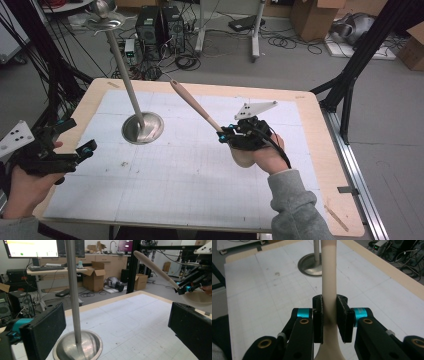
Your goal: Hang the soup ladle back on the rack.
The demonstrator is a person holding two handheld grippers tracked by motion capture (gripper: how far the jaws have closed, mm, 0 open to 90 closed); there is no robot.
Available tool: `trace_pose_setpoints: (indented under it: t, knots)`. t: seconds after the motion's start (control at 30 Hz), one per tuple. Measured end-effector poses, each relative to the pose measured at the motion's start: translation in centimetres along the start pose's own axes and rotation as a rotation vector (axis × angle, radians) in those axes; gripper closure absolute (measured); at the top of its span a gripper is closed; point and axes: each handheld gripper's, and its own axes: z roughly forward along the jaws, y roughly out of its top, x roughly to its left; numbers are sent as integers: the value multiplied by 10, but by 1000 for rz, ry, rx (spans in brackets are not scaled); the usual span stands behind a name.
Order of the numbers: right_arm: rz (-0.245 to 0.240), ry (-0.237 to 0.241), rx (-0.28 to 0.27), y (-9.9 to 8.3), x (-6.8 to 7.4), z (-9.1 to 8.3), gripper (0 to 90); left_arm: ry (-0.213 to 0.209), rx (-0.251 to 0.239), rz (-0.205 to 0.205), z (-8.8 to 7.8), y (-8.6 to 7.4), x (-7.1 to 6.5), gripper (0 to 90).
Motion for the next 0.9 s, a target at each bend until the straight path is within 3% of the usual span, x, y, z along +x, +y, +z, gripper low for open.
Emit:
trace_pose_setpoints:
  t: [0.77,0.9]
  knots:
    - [-40,4,-96,56,8,14,773,0,-8,-7,-3,2,2,19]
    - [-42,12,-100,64,9,16,773,13,10,19,-3,1,0,19]
